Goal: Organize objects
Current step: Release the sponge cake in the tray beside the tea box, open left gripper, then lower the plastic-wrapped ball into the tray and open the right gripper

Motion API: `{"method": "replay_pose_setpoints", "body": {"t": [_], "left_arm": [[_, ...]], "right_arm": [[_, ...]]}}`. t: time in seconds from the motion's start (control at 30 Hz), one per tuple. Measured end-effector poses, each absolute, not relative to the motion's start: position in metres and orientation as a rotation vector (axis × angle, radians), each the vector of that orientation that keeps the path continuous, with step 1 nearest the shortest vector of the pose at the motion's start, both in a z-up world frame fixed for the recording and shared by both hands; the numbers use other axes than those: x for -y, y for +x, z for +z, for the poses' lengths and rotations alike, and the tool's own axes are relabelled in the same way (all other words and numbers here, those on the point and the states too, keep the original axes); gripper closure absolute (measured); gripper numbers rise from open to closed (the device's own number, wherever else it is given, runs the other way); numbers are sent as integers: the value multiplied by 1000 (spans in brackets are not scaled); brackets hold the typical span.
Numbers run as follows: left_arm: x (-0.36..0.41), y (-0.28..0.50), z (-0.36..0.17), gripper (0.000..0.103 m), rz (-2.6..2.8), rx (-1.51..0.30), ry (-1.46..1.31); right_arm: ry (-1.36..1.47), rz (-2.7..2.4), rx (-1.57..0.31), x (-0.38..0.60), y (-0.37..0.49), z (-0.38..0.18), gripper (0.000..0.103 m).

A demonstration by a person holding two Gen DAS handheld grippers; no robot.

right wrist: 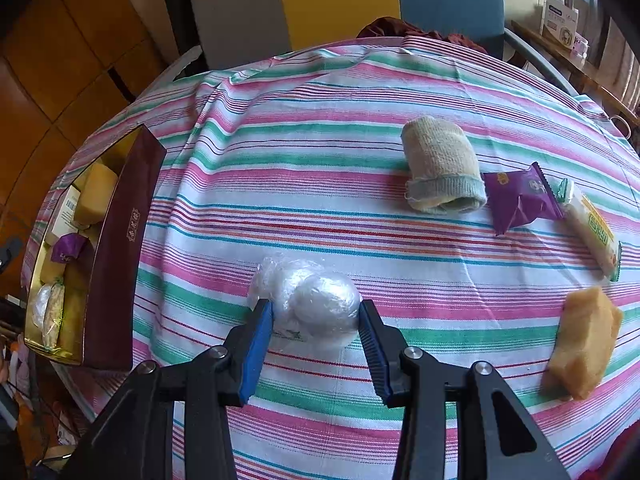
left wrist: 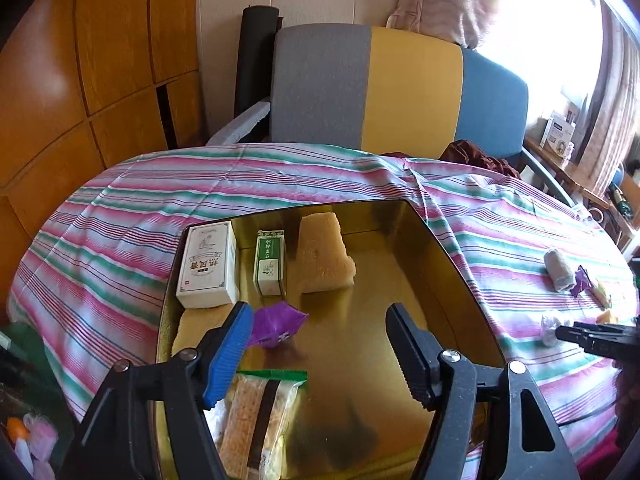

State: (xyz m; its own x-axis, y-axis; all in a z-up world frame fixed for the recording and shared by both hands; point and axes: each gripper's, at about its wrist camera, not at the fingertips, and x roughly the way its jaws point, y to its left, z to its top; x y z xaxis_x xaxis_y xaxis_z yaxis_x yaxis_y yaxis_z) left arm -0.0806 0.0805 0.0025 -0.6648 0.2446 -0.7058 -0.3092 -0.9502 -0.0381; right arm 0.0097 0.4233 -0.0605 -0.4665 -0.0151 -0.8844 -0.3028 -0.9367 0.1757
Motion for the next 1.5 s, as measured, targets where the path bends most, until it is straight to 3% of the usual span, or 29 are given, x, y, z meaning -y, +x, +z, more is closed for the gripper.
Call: {"method": "replay_pose_setpoints", "body": {"t": [0.27,0.67,1.2,1.4,1.5], "left_arm": [[-74,-72,1,33,2614,-121,-1087],[-47,-74,-9,33,2633,-88,-1147],[23,-81,-20,30,2714,52,-1245],[33,-84,-26,30,2715,99,-1265],[33,-84,-26,30,2713,102,-1266]], "right_arm": [[-1476,2572,-512,-405,6,-40,59],[-1522,2863,-397,-292,-51,5,59],[-1825,2840,-304,-182,-153,-55,59],[-1831,2826,-411,-176,-172,-66,52],[-1820,2838,-444,-180,-168,-63,40]]}}
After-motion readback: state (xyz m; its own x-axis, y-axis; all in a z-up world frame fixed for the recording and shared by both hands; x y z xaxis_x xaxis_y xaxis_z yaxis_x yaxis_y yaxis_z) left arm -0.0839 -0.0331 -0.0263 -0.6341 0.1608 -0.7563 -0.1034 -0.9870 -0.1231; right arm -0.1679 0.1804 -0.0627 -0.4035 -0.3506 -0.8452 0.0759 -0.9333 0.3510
